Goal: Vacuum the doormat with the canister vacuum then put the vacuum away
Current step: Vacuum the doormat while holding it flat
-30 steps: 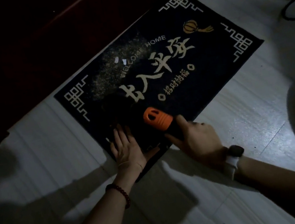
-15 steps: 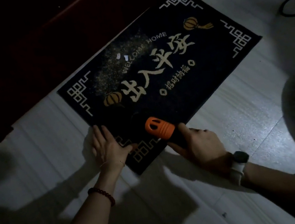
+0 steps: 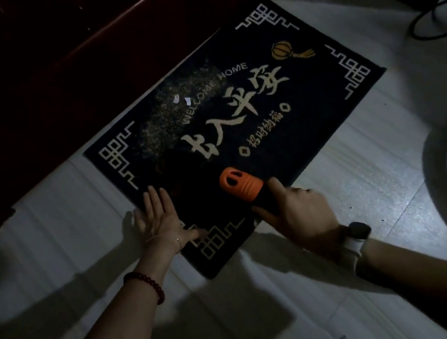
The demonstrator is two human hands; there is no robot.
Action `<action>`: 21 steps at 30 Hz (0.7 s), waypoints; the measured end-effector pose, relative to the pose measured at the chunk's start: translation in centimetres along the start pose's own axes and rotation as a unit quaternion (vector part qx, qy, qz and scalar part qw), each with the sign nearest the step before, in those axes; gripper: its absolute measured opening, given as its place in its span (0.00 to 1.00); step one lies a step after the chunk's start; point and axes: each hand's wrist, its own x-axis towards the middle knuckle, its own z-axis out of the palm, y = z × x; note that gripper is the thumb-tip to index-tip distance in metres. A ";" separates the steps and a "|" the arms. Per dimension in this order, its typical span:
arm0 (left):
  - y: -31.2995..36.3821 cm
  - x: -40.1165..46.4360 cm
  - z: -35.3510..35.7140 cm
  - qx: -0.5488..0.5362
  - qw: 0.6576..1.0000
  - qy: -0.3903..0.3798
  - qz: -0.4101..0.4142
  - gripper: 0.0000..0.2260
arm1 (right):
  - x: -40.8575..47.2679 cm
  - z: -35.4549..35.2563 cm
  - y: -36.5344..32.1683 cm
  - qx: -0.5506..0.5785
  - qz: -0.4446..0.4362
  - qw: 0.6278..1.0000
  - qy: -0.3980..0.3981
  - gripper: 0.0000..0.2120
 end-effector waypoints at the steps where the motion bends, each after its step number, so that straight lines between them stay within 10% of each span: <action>1: 0.1 0.3 -0.4 -0.009 1.000 -0.015 0.010 0.59 | 0.6 -0.4 0.5 -0.001 0.008 1.000 0.008 0.19; 7: 1.8 1.4 -1.6 -0.137 0.990 0.013 -0.014 0.50 | 5.8 -3.2 4.7 0.071 0.125 0.987 0.070 0.19; 21: 2.6 2.6 -1.3 -0.062 0.998 -0.017 -0.013 0.54 | 16.2 -6.1 5.0 0.164 0.174 0.964 0.117 0.24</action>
